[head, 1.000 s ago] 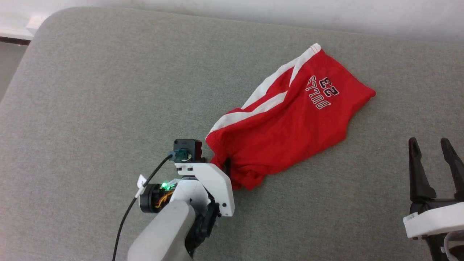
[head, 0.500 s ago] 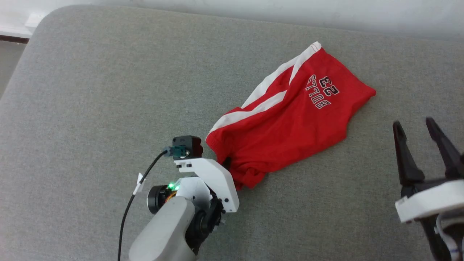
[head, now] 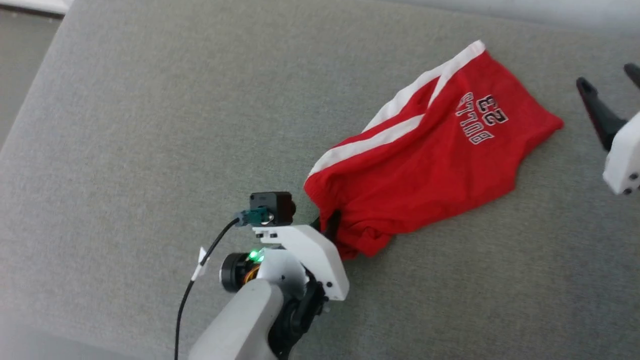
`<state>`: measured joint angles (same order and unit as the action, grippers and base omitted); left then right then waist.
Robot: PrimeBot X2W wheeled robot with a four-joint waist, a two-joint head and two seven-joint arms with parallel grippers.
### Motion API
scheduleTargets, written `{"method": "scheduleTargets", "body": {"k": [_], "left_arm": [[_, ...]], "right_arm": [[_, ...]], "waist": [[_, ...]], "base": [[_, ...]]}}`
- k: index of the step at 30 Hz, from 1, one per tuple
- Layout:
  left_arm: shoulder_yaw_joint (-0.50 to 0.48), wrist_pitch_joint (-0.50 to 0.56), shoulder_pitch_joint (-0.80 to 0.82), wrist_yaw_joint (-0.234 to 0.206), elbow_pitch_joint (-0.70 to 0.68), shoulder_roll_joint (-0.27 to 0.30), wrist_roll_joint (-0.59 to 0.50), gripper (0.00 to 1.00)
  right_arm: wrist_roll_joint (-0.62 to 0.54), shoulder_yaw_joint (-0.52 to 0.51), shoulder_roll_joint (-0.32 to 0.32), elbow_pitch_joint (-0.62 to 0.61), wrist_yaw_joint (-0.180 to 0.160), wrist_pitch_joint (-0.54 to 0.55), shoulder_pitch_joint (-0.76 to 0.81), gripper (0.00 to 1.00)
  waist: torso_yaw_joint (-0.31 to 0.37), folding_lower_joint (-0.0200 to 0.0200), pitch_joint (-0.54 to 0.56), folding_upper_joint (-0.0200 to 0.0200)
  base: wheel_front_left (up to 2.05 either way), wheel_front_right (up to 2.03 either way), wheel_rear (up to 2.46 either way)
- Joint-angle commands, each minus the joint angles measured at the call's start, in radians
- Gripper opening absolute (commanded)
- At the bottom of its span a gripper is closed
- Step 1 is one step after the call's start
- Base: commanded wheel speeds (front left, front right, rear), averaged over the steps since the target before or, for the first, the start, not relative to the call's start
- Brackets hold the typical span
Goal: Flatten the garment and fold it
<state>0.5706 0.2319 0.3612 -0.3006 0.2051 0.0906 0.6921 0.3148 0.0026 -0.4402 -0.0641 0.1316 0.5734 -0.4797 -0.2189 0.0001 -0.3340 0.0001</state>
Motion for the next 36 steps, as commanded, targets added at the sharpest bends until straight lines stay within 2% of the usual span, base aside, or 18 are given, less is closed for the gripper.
{"method": "scheduleTargets", "body": {"k": [1, 4, 10, 19, 21, 22, 24, 27, 31, 36], "left_arm": [[0.015, -0.006, 0.02, 0.007, -0.004, -0.011, -0.006, 0.0], [0.039, -0.017, 0.041, 0.013, -0.009, -0.024, -0.001, 0.0], [0.071, -0.046, 0.075, 0.014, 0.002, -0.036, 0.019, 0.0], [0.104, -0.07, 0.102, 0.004, 0.023, -0.039, 0.05, 0.0], [0.108, -0.075, 0.106, 0.0, 0.027, -0.04, 0.057, 0.0], [0.109, -0.077, 0.108, -0.002, 0.029, -0.04, 0.06, 0.0], [0.11, -0.081, 0.113, -0.006, 0.033, -0.04, 0.065, 0.0], [0.102, -0.092, 0.114, -0.009, 0.037, -0.04, 0.082, 0.0], [0.082, -0.116, 0.108, -0.01, 0.045, -0.039, 0.097, 0.0], [0.058, -0.128, 0.087, -0.005, 0.043, -0.01, 0.111, 0.0]], "right_arm": [[0.007, 0.006, -0.015, 0.037, -0.001, 0.037, -0.042, 1.0], [0.007, 0.049, -0.058, 0.106, -0.001, 0.122, -0.099, 1.0], [0.036, 0.078, -0.076, 0.206, -0.001, 0.25, -0.142, 1.0], [0.07, 0.072, -0.095, 0.264, -0.001, 0.355, -0.097, 1.0], [0.084, 0.042, -0.078, 0.276, -0.001, 0.387, -0.084, 0.26], [0.086, 0.024, -0.067, 0.281, -0.001, 0.402, -0.079, 0.0], [0.087, 0.009, -0.055, 0.275, -0.001, 0.433, -0.069, 0.0], [0.076, -0.025, -0.028, 0.257, -0.001, 0.418, -0.07, 0.0], [0.069, -0.058, 0.015, 0.242, -0.001, 0.349, -0.079, 0.0], [0.095, -0.09, 0.055, 0.24, -0.001, 0.263, -0.064, 0.0]], "waist": [[-0.053, -0.0001, -0.063, -0.0001], [-0.079, -0.0001, -0.093, -0.0001], [-0.114, -0.0001, -0.129, -0.0001], [-0.141, -0.0001, -0.141, -0.0001], [-0.142, -0.0001, -0.142, -0.0001], [-0.142, -0.0001, -0.143, -0.0001], [-0.14, -0.0001, -0.144, -0.0001], [-0.13, -0.0001, -0.141, -0.0001], [-0.101, -0.0001, -0.116, -0.0001], [-0.051, -0.0001, -0.055, -0.0001]], "base": [[0.0, 0.0, 0.0], [0.0, 0.0, 0.0], [0.0, 0.0, 0.0], [0.0, 0.0, 0.0], [0.0, 0.0, 0.0], [0.0, 0.0, 0.0], [0.0, 0.0, 0.0], [0.0, 0.0, 0.0], [0.0, 0.0, 0.0], [0.0, 0.0, 0.0]]}}
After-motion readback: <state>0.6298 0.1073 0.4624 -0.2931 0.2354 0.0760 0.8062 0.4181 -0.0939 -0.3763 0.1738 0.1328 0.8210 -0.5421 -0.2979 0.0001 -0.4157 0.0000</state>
